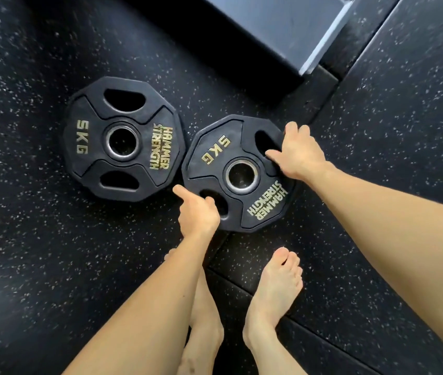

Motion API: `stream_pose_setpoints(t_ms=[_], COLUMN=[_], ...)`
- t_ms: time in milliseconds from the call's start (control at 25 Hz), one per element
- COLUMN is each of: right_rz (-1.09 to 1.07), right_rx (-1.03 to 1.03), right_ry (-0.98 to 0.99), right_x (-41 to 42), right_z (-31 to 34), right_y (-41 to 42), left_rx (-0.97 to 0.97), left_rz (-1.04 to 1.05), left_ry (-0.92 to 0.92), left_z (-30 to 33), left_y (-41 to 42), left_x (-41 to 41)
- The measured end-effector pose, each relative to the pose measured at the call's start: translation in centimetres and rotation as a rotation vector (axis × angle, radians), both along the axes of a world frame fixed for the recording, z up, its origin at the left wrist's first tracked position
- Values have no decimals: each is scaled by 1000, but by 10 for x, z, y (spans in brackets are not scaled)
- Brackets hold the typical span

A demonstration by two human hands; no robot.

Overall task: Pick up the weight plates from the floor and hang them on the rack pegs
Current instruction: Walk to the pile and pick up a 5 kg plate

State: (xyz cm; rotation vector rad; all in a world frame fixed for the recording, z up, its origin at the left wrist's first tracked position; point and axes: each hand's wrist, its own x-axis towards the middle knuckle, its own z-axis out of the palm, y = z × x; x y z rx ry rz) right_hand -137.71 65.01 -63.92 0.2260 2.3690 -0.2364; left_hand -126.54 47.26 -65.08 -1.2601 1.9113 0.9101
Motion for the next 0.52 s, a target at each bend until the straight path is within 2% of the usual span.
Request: stream_pose_setpoints(t_ms=[160, 360, 440, 520], right_rz=[243, 297, 305, 249], right_rx=[20, -24, -38, -74], right_ry=[66, -37, -90, -137], right_x=[-5, 4, 9, 19], right_z=[4, 38, 68, 100], right_y=[3, 9, 11, 13], left_rx=[-58, -61, -54, -22], left_rz=[-46, -14, -128, -203], left_ry=[26, -109, -176, -160], left_z=[-2, 26, 51, 81], left_y=[1, -8, -18, -27], left_x=[1, 6, 13, 19])
